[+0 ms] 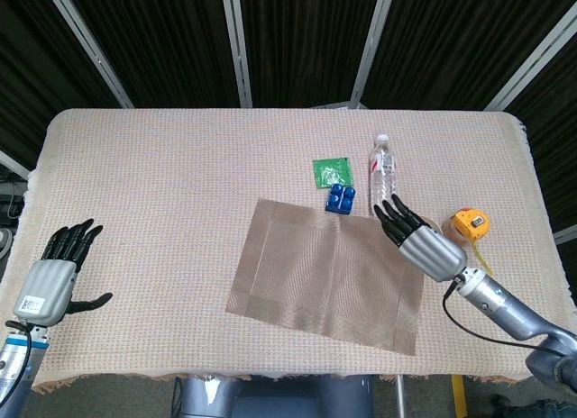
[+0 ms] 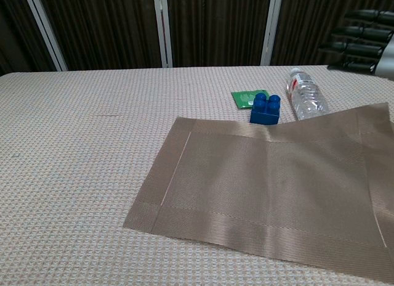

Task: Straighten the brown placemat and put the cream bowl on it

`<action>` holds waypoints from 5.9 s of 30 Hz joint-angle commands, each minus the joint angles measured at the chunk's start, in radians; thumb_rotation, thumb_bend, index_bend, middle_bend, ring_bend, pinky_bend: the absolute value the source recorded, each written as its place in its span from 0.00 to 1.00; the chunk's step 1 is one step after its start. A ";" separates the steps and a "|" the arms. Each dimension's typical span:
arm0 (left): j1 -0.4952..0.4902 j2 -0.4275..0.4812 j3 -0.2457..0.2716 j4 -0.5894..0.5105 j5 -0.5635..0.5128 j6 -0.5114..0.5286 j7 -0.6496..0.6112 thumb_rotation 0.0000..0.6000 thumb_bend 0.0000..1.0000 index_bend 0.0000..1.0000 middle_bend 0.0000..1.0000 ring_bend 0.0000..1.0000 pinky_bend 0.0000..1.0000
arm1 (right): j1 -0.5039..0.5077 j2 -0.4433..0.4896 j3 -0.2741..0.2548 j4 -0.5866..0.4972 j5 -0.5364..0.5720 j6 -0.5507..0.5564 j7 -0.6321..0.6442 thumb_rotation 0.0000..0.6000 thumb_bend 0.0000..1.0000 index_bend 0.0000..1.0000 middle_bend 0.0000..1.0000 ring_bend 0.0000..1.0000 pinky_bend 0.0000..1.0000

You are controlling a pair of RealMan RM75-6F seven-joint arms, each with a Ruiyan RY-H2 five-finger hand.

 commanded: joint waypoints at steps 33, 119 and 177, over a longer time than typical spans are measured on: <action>-0.321 -0.489 0.038 0.583 0.354 -0.281 -0.048 1.00 0.25 0.34 0.00 0.00 0.00 | -0.407 0.093 0.018 -0.475 0.364 0.250 0.578 1.00 0.00 0.00 0.00 0.00 0.00; -0.242 -0.531 0.223 0.476 0.214 -0.205 0.096 1.00 0.56 0.67 0.00 0.00 0.00 | -0.466 0.154 0.091 -0.507 0.297 0.271 0.736 1.00 0.00 0.00 0.00 0.00 0.00; -0.029 -0.075 0.039 -0.022 0.092 0.234 0.182 1.00 0.00 0.00 0.00 0.00 0.00 | -0.324 0.110 0.065 -0.480 0.390 -0.123 0.570 1.00 0.00 0.00 0.00 0.00 0.00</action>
